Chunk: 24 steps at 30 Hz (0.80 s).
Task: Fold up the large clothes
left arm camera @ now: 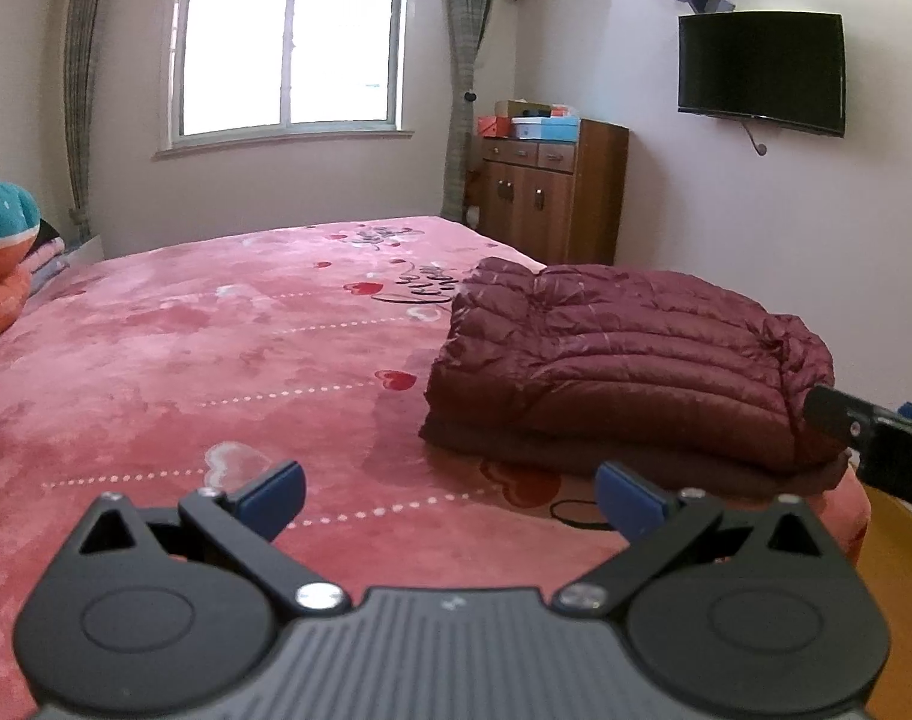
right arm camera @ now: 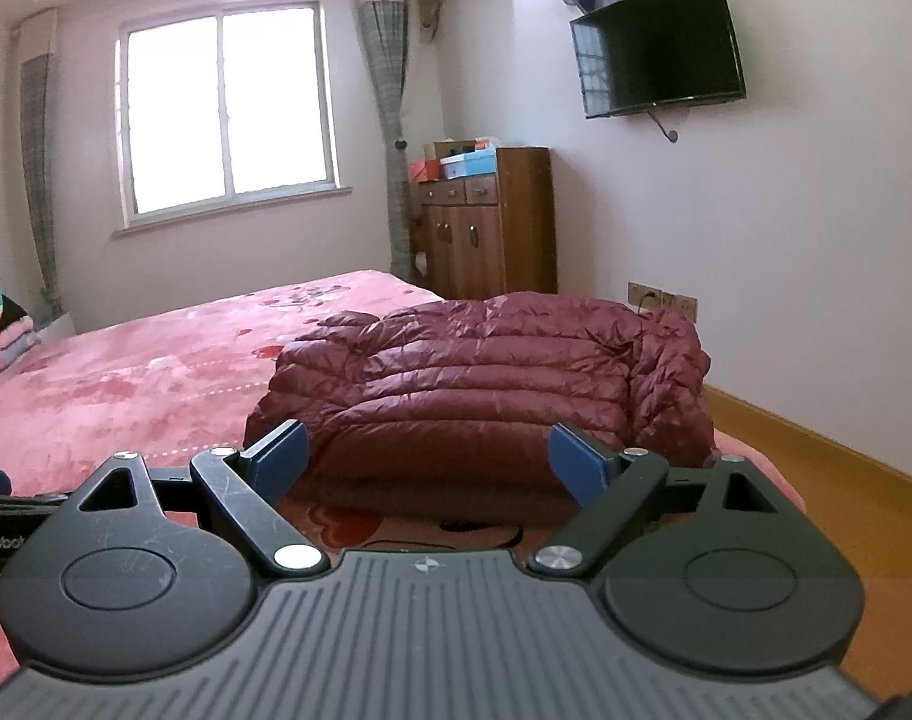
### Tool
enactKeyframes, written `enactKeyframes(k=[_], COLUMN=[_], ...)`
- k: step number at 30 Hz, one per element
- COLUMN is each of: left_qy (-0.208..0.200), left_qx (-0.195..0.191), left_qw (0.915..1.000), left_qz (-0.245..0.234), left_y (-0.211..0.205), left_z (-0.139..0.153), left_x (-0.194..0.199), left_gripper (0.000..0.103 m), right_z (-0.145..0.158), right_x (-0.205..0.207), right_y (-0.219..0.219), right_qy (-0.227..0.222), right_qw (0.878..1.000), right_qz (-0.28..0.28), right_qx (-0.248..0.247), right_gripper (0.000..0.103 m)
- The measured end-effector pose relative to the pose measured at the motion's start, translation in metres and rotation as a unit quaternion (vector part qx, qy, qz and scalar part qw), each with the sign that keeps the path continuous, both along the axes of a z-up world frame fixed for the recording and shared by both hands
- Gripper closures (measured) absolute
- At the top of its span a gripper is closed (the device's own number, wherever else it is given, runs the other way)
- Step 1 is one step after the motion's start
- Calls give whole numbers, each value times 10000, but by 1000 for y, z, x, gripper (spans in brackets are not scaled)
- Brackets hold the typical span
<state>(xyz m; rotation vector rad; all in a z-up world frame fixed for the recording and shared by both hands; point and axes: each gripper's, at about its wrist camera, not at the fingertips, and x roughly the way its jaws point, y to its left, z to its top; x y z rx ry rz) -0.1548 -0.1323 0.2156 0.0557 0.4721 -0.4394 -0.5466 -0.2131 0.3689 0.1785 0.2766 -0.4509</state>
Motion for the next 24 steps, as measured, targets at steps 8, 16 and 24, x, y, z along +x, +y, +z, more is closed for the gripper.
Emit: enactKeyframes(k=[8,16,24], left_qy=[-8,-28,-70], left_qx=[3,4,-23], left_qw=[10000,9999,9999], left_qz=[73,141,86], left_y=[3,5,3], left_z=[-2,-3,-3], left_x=[0,1,-1], left_gripper=[1,1,1], right_z=[-5,-7,-6], right_x=[5,8,6], right_y=[-2,-2,-7], right_qy=[48,66,27], right_qw=[10000,9999,9998], right_qz=[46,86,111], right_qx=[-63,-114,-172], right_gripper=[0,0,0])
